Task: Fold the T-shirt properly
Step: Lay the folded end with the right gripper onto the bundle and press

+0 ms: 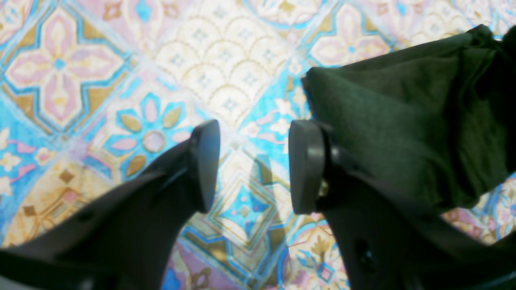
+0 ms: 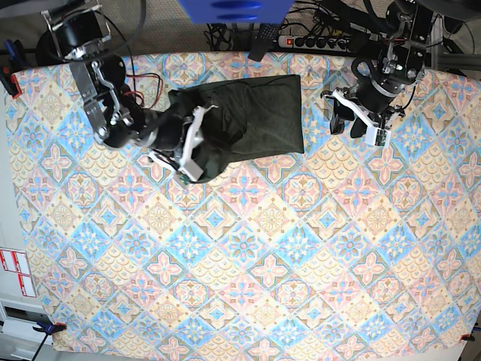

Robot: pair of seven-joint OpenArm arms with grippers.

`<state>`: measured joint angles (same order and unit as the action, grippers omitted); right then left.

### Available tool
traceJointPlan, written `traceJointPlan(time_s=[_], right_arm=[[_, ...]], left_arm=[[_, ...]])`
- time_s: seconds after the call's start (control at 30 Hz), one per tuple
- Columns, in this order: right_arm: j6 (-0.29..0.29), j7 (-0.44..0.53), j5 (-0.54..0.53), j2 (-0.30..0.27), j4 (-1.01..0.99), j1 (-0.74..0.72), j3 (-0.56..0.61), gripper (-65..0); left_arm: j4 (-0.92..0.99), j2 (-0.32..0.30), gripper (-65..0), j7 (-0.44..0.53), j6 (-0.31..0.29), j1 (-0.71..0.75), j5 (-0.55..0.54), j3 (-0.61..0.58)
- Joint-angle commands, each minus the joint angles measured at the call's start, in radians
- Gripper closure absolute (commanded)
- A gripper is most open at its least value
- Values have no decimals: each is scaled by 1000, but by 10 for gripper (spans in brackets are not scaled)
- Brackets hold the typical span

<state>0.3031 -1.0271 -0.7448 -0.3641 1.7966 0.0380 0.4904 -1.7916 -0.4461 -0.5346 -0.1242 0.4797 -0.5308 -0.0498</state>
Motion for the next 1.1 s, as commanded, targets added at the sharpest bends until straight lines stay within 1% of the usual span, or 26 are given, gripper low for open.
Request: traceJointPlan(time_s=[0.0,0.2,0.33,0.4,0.47,0.5,0.6,0.67,0.73,0.8,0.9,0.97,1.07], right_arm=[[8,24,-23,-2,21,-40,27,-2],[8,26,-23,3,12,-172,213,-2],[8,27,-23,6,-62,-215,268,-5],[8,26,-23,35,-102,-227,290,-30],[8,24,-23,61,-113,-232,305,-83],[8,24,-23,64,-113,-232,307,-117],[8,23,-23,52,-110,-229,301,-201],[8,26,-23,29,-110,-226,281,-218],[8,26,-23,17,-91,-224,239,-208],[8,20,-23,3,-60,-214,170,-195],[8,20,-23,-59,-37,-157,81,-175],[8,20,-23,-88,-44,-123,41,-168],[8,20,-23,-108,-44,-88,20,-169]], left_arm=[[-18,-9,-252,17,-1,1,-5,12],[-18,-7,-252,17,-1,21,-5,49],[-18,-7,-252,15,-1,26,-5,51],[-18,-7,-252,15,-1,34,-5,52],[-18,-7,-252,15,-1,35,-5,52],[-18,-7,-252,15,-1,35,-5,52],[-18,-7,-252,15,-1,35,-5,52],[-18,-7,-252,15,-1,35,-5,52],[-18,-7,-252,15,-1,34,-5,52],[-18,-7,-252,15,-1,34,-9,52],[-18,-7,-252,18,-1,34,-10,51],[-18,-7,-252,18,-1,34,-10,51],[-18,-7,-252,18,-1,34,-10,49]])
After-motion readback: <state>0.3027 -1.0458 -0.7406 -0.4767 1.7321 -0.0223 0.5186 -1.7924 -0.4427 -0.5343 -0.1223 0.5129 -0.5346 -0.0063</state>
